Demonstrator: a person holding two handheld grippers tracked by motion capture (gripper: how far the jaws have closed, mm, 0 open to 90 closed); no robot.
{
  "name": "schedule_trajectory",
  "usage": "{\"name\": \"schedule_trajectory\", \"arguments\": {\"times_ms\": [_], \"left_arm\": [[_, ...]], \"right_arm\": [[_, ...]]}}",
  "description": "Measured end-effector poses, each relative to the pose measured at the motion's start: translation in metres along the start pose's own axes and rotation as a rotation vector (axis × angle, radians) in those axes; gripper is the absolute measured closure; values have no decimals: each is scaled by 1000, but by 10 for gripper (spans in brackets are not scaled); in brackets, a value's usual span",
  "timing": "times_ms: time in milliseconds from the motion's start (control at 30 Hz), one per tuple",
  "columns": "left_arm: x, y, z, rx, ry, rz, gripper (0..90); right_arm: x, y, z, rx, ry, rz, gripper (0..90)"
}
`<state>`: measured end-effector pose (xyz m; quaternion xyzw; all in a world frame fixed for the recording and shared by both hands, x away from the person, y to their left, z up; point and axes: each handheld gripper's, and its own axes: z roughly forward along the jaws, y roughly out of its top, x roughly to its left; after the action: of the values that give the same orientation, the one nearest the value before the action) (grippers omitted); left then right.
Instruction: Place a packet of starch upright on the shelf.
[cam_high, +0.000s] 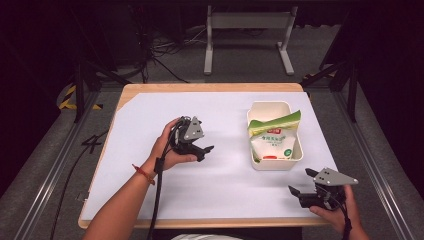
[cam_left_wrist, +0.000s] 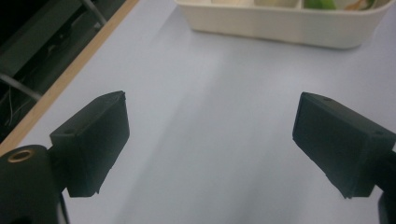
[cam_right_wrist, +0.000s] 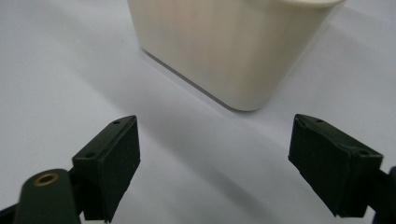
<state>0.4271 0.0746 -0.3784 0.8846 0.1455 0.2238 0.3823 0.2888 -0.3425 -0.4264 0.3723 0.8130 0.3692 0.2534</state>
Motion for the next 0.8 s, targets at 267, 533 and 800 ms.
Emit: {"name": "schedule_trajectory", "arguments": {"times_ms": [267, 533, 800], "left_arm": [[-1, -26, -7, 60, 26, -5, 115], [-5, -50, -19, 103, 39, -13, 113], [-8, -72, -33, 135, 60, -31, 110]], "right_arm": [[0, 0, -1, -12, -7, -14, 154], [0, 0, -3, -29, -26, -21, 150], [-1, 1, -4, -31, -46, -31, 148]]}}
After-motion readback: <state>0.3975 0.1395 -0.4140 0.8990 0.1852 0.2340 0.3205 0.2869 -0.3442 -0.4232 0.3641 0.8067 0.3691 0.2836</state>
